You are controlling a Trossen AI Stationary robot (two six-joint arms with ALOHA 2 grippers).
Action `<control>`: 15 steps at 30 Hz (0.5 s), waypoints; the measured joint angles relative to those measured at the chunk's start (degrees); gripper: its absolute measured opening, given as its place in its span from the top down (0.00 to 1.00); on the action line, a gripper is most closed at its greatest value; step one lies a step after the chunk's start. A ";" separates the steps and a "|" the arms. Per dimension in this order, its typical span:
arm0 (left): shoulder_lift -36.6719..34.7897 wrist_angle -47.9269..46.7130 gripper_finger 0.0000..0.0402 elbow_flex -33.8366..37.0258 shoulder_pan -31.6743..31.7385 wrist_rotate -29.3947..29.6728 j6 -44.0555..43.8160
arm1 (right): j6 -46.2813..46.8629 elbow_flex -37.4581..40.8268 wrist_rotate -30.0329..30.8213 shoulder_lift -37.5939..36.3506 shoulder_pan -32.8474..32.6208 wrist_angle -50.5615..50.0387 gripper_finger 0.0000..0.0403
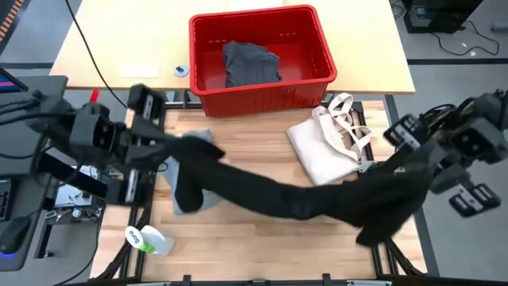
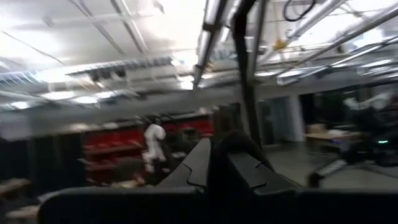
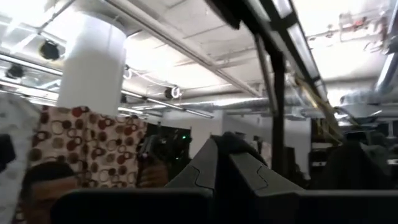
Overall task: Fold Laundry from Bin
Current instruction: Fold the black shirt
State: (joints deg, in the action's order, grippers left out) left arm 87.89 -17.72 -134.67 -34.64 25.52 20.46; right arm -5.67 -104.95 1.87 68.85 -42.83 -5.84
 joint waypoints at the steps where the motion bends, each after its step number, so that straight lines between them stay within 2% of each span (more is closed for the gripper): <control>1: 0.19 -0.59 0.92 0.00 -0.87 0.00 -1.38 | 0.08 -0.02 -0.01 0.77 -0.48 0.67 0.93; 7: 3.70 2.70 0.92 0.07 -7.78 0.00 -3.50 | -3.11 0.04 0.00 7.88 -2.84 11.95 0.93; 10: 6.06 8.94 0.92 0.07 -11.41 -0.04 -1.31 | -5.80 0.04 0.04 11.03 -4.39 20.47 0.93; 15: 10.49 23.28 0.92 0.04 -17.50 -1.09 7.60 | -6.85 0.04 -0.02 15.28 -8.15 33.71 0.93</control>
State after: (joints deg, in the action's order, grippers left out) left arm 98.38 5.56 -134.63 -52.14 24.42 28.07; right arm -12.52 -104.90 1.85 84.13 -50.98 27.87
